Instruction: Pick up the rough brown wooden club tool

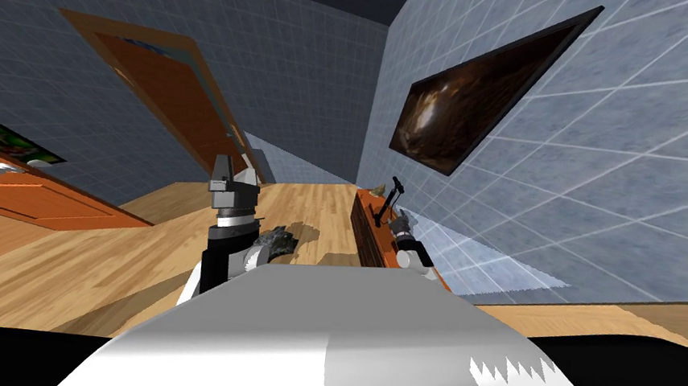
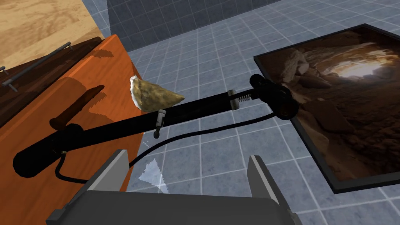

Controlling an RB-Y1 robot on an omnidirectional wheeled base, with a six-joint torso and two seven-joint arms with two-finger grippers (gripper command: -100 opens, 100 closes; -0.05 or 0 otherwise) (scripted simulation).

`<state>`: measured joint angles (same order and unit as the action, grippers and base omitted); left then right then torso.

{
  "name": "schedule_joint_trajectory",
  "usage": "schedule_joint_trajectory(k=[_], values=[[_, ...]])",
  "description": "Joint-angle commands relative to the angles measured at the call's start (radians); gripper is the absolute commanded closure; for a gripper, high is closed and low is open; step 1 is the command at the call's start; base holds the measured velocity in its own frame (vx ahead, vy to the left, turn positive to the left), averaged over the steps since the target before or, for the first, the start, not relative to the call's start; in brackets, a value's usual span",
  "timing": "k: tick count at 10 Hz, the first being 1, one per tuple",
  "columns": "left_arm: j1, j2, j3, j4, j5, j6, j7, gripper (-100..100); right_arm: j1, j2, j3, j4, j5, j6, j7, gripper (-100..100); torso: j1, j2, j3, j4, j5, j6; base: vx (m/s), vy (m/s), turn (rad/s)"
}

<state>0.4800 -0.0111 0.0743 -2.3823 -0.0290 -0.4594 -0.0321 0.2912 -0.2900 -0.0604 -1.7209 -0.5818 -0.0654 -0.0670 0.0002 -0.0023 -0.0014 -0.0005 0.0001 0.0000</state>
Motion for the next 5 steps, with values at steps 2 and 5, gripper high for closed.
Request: schedule_joint_trajectory(k=[2, 5], values=[[0.0, 0.0, 0.0, 0.0, 0.0, 0.0, 0.0, 0, -0.017, -0.021, -0.019, 0.071, -0.07, 0.075, -0.011, -100, 0.0, 0.0, 0.0, 0.0, 0.0, 0.0, 0.038, 0.001, 0.067], [0.0, 0.0, 0.0, 0.0, 0.0, 0.0, 0.0, 0, -0.031, -0.039, -0.03, 0.157, -0.134, 0.139, -0.02, -100, 0.001, -0.001, 0.0, 0.0, 0.0, 0.0, 0.036, 0.005, 0.058]])
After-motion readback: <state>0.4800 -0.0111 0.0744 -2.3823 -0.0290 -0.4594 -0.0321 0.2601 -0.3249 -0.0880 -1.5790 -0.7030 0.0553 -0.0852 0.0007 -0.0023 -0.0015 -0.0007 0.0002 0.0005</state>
